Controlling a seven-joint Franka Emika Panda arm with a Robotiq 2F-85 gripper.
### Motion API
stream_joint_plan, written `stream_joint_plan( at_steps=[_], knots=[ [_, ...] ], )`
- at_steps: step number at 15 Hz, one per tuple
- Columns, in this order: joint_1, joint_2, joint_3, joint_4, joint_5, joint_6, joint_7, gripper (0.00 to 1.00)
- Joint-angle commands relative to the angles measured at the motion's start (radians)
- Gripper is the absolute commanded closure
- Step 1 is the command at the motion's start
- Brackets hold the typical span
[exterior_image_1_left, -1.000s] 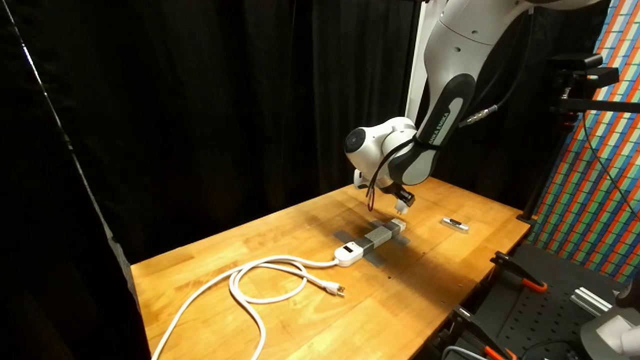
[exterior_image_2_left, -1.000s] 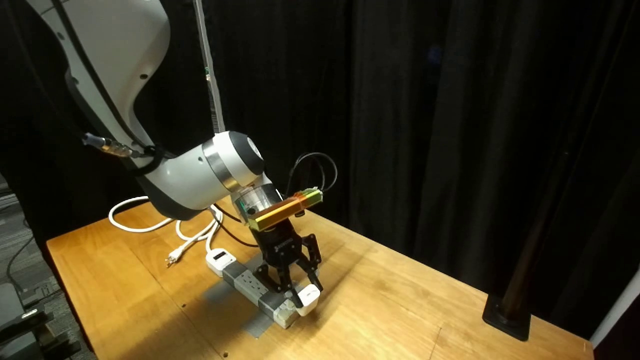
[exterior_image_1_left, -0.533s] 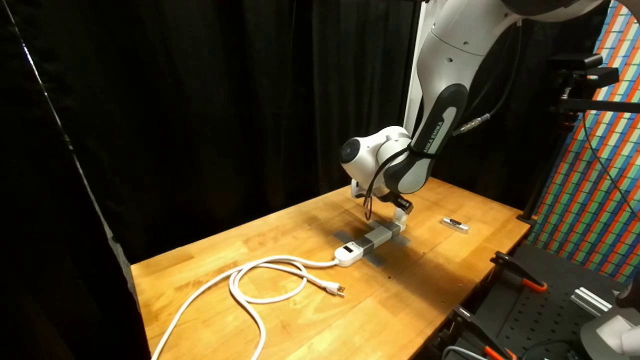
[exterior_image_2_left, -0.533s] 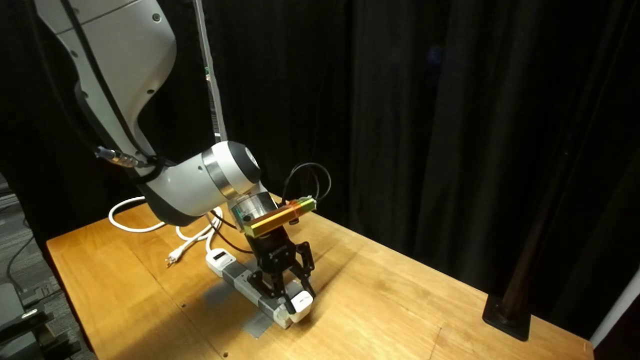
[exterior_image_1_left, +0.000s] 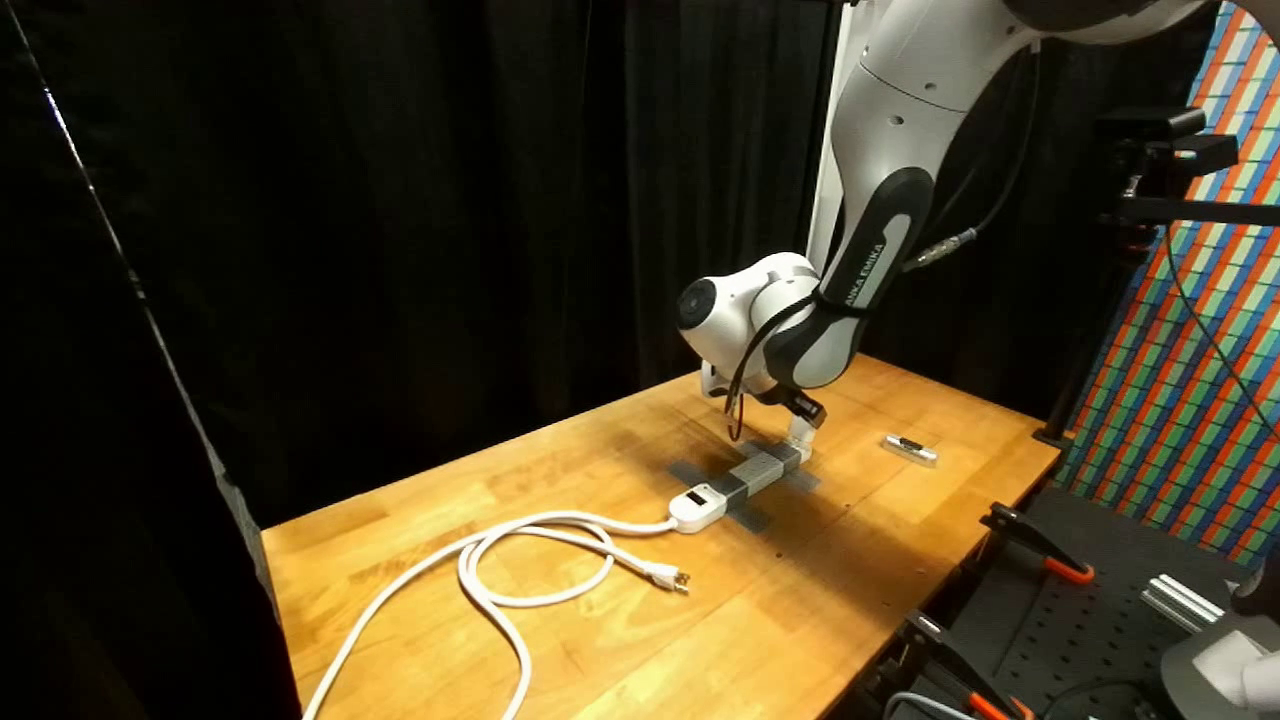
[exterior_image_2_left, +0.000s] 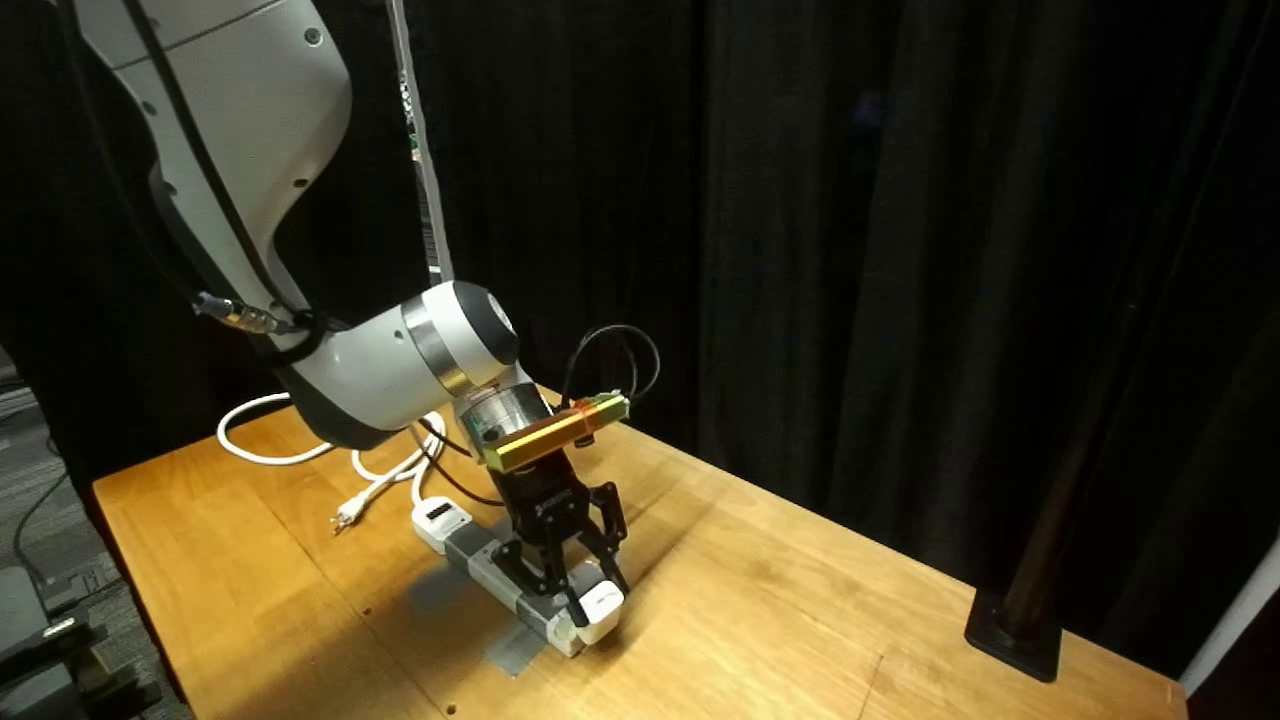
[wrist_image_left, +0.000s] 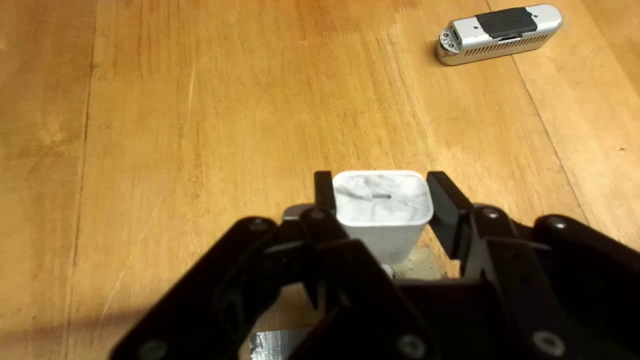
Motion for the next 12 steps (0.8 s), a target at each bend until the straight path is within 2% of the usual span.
stream_joint_plan(
  at_steps=[1, 12],
  knots=[
    [0.017, -0.010, 0.018, -0.002, -0.017, -0.042, 0.037, 0.78],
    [0.052, -0.025, 0.036, -0.034, -0.049, -0.098, 0.122, 0.78]
  ],
)
